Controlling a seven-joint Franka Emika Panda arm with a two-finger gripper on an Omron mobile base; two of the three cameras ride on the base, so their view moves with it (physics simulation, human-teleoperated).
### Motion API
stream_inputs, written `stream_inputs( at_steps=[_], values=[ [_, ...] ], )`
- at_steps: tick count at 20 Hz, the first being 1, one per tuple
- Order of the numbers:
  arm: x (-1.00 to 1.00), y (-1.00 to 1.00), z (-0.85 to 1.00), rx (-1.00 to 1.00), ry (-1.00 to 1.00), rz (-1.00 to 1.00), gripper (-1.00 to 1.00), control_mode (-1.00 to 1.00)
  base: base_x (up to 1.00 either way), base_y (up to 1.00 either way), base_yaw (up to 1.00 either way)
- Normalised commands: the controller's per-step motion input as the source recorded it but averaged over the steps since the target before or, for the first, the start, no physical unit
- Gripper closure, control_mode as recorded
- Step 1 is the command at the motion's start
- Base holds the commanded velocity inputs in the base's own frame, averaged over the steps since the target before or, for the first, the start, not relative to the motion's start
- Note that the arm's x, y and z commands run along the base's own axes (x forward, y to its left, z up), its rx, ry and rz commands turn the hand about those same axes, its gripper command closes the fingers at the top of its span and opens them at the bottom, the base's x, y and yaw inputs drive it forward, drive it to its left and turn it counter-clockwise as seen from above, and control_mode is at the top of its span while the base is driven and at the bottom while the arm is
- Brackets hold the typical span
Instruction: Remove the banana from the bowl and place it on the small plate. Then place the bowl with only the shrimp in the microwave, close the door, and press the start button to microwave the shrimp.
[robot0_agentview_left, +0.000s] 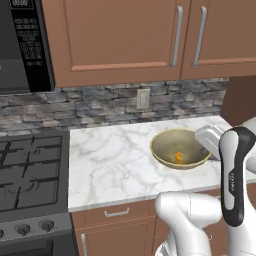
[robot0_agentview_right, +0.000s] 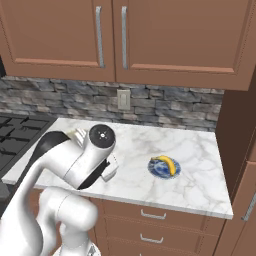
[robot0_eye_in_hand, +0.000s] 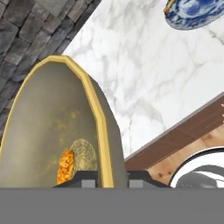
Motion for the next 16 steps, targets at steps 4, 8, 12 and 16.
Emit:
stream_inputs(
  at_steps=[4, 8, 12, 16],
  values=[
    [-0.11, 0.08, 0.00, 0.00, 0.00, 0.01, 1.00, 1.00, -0.75, 0.37, 0.24],
    [0.00, 0.00, 0.00, 0.00, 0.00, 0.00, 1.00, 1.00, -0.97, 0.74, 0.31],
    [0.00, 0.00, 0.00, 0.00, 0.00, 0.00, 1.00, 1.00, -0.42, 1.00, 0.25],
    [0.00, 0.00, 0.00, 0.00, 0.00, 0.00, 1.00, 1.00, 0.29, 1.00, 0.17]
  ],
)
